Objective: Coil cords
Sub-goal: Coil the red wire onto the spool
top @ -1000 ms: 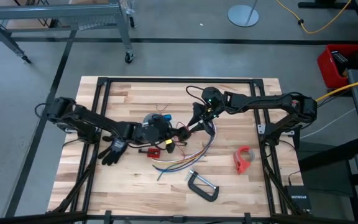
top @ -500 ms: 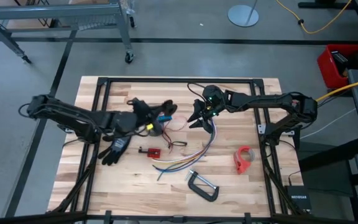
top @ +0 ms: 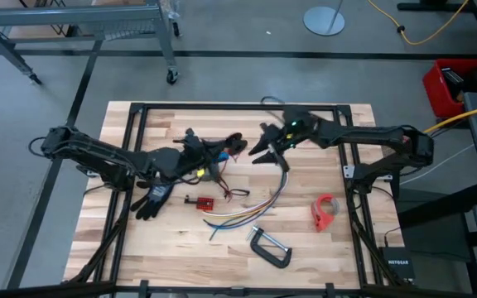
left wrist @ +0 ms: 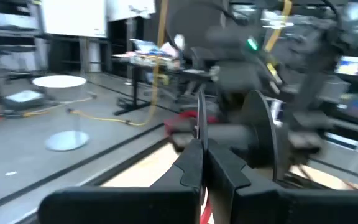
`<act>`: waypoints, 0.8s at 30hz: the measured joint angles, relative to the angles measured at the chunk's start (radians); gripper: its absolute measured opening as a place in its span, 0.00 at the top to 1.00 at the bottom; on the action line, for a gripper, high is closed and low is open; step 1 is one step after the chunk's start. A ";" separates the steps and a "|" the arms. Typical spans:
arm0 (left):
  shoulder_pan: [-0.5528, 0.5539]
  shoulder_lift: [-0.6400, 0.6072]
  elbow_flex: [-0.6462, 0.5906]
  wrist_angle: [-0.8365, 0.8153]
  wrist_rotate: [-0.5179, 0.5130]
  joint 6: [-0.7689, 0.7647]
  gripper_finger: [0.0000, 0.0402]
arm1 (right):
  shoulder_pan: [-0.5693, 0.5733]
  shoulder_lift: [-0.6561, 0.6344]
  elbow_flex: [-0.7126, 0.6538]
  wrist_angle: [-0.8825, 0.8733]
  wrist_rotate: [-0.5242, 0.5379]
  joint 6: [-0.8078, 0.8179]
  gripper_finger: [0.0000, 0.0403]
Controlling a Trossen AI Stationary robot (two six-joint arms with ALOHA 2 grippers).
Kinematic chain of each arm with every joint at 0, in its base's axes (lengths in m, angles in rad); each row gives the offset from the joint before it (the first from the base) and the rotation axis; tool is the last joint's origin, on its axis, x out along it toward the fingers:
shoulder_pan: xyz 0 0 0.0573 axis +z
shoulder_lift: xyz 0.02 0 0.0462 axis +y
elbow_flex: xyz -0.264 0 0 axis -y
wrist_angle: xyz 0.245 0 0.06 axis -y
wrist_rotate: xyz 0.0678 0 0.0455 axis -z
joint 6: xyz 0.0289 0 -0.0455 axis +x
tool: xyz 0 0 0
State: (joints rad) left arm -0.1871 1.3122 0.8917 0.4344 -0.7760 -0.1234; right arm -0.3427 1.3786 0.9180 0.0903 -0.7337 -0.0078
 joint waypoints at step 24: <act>0.100 0.340 -0.001 0.550 0.561 0.019 1.00 | -0.089 -0.387 -0.224 0.006 -0.072 0.030 0.59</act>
State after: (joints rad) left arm -0.0874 1.6520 0.8909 0.9845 -0.2155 -0.1043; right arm -0.4316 0.9911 0.6942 0.0966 -0.8053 0.0225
